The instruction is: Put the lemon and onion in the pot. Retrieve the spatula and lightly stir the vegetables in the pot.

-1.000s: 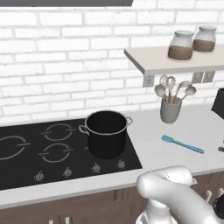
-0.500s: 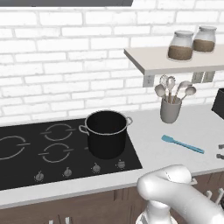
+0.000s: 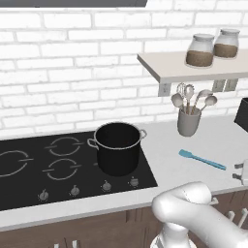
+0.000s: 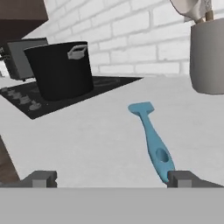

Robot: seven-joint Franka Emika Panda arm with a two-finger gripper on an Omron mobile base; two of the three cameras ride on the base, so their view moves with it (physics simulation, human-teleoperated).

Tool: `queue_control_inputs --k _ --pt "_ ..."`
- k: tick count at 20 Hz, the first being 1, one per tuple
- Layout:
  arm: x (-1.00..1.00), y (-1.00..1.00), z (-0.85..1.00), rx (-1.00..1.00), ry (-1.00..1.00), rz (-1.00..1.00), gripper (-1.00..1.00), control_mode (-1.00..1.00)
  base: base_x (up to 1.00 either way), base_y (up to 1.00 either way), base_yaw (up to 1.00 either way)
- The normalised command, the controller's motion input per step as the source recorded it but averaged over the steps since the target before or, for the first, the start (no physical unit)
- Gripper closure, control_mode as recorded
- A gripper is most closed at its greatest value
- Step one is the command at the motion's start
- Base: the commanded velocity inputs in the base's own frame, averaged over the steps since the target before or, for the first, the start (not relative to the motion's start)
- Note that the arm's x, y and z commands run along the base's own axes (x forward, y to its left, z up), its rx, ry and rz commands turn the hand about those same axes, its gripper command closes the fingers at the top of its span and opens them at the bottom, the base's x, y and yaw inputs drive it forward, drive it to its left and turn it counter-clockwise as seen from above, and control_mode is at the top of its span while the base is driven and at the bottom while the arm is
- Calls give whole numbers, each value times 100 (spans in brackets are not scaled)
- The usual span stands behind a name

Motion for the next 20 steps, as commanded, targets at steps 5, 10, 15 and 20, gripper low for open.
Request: queue_control_inputs --k 5,10,15,20 --pt "27 1 -32 0 0 -5 -100 -100 0 0 0" --pt "26 0 -34 0 -4 -5 -100 -100 0 0 0" --pt "34 0 -28 -1 -9 -4 -100 -100 0 0 0" --pt "36 -9 -17 -1 -9 -4 -100 -100 0 0 0"
